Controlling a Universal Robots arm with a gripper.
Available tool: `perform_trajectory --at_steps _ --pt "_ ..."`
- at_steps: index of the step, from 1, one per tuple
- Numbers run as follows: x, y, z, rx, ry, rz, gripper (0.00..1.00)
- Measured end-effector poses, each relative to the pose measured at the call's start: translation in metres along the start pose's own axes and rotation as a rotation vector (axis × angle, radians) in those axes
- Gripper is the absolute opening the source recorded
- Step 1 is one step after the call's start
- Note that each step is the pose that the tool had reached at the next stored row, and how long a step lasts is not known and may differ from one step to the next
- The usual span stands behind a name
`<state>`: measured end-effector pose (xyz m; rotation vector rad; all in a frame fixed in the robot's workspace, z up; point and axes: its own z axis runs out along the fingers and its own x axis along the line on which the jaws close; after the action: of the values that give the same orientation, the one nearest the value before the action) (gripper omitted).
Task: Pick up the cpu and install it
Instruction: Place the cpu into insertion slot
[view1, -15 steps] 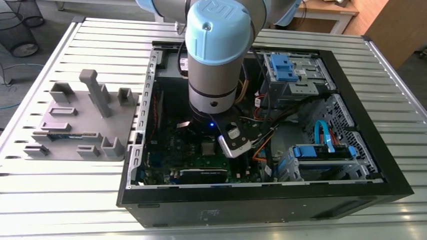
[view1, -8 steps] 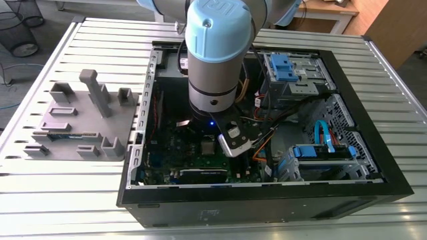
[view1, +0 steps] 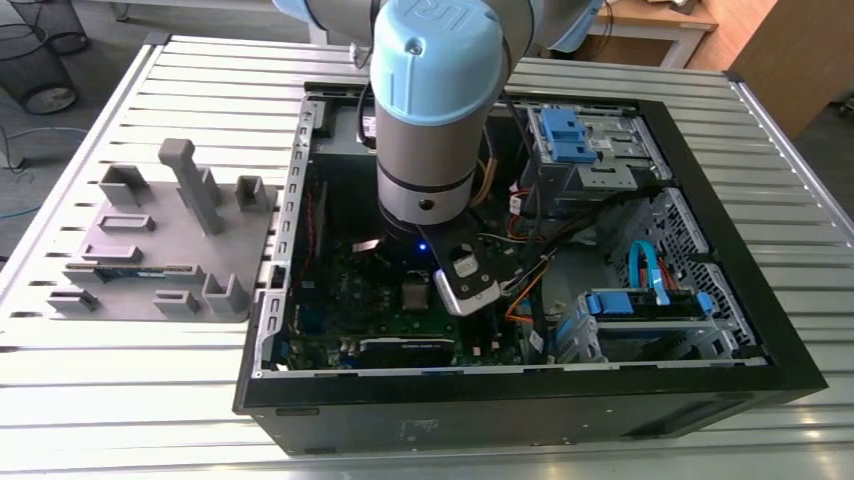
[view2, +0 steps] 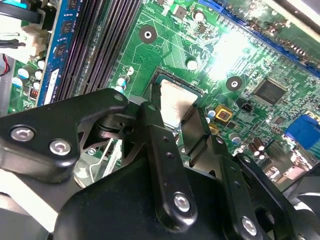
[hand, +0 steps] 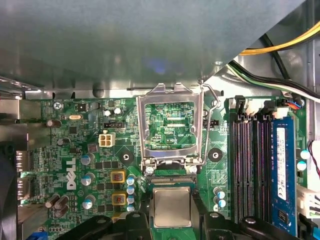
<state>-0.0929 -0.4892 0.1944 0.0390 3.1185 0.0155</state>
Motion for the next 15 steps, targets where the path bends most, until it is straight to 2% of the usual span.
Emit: perform_trajectory --at_steps 12,15 --pt "-0.0016 0.0 0.0009 -0.0005 0.0005 0.0 0.42" --pt "-0.0017 0.0 0.0009 -0.0038 0.0005 0.0 0.42"
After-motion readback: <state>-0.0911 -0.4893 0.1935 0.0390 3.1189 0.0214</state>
